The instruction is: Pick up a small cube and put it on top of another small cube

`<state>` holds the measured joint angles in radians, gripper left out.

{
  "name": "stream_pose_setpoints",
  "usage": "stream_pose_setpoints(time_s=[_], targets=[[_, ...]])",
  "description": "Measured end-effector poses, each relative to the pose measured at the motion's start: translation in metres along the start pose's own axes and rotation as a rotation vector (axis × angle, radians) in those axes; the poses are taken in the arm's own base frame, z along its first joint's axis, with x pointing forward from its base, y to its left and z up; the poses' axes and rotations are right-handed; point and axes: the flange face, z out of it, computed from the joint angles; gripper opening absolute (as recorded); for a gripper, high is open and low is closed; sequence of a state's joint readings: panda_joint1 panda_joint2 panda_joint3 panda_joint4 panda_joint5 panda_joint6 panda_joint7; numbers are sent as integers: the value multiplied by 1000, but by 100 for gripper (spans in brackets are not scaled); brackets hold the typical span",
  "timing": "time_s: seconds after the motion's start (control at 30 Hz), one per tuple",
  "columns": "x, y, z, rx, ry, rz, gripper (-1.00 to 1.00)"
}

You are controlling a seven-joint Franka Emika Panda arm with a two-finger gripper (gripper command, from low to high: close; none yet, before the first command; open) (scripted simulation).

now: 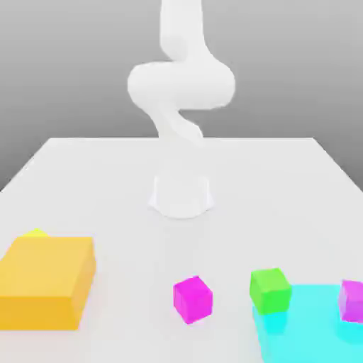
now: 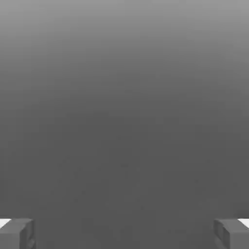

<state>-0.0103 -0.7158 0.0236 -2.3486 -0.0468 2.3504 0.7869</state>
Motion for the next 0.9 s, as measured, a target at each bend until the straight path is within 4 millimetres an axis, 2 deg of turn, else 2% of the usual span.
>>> stream_pose_setpoints(time_s=[0.1, 0.23, 0.33, 0.43, 0.57, 0.67, 0.73, 0.9], targets=[[-21, 8, 80, -107, -58, -88, 0], [-57, 36, 173, -219, -161, -194, 0], [-90, 66, 231, -279, -255, -266, 0], [-128, 99, 278, -318, -358, -330, 0], [-186, 145, 324, -335, -509, -406, 0], [-232, 174, 343, -321, -622, -454, 0], [-243, 183, 351, -324, -647, -463, 0], [-252, 191, 366, -339, -658, -468, 0]])
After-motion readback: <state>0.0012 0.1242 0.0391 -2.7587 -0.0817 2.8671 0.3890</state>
